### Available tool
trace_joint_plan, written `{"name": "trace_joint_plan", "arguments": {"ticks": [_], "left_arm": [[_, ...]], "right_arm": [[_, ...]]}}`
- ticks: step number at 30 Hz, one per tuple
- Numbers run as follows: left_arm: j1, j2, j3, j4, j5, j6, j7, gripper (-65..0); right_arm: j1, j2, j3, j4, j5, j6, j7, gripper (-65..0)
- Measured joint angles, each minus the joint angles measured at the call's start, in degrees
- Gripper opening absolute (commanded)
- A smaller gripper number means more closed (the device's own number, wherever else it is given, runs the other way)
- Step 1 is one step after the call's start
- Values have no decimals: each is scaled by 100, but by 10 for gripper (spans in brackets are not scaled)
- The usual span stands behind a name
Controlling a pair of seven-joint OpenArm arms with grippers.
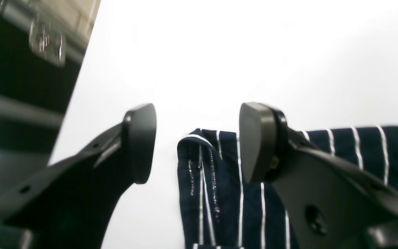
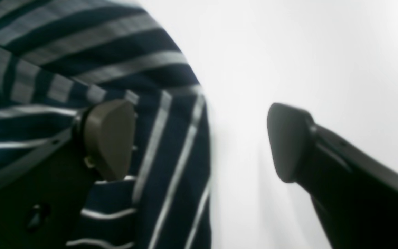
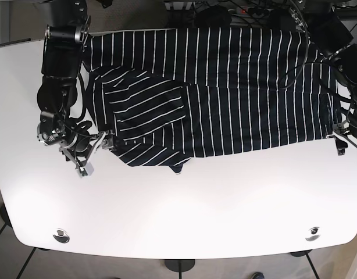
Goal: Fold the T-shirt properly
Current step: 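Grasp the shirt edge with both grippers and pull it outward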
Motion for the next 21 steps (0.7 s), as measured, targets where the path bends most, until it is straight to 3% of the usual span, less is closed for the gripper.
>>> {"name": "trace_joint_plan", "arguments": {"ticks": [5, 7, 10, 12, 15, 21], "left_arm": [[-192, 13, 9, -450, -2, 442, -7, -292], [-225, 15, 11, -647, -9, 485, -26, -292], [-372, 11, 20, -1246, 4, 549, -37, -279], [-586, -7, 20, -1757, -4, 549, -46, -211], [-726, -33, 24, -2249, -7, 546, -87, -121], [-748, -131, 26, -2942, -7, 549, -570, -113]], "right_arm": [[111, -61, -109, -758, 81, 2, 957, -82], [138, -170, -229, -778, 83, -50, 968, -190], [109, -343, -262, -820, 125, -57, 1047, -498], [101, -389, -267, -837, 125, -55, 1034, -629], [144, -396, -269, -857, 118, -55, 986, -621], [173, -396, -273, -859, 57, -57, 986, -621]]}}
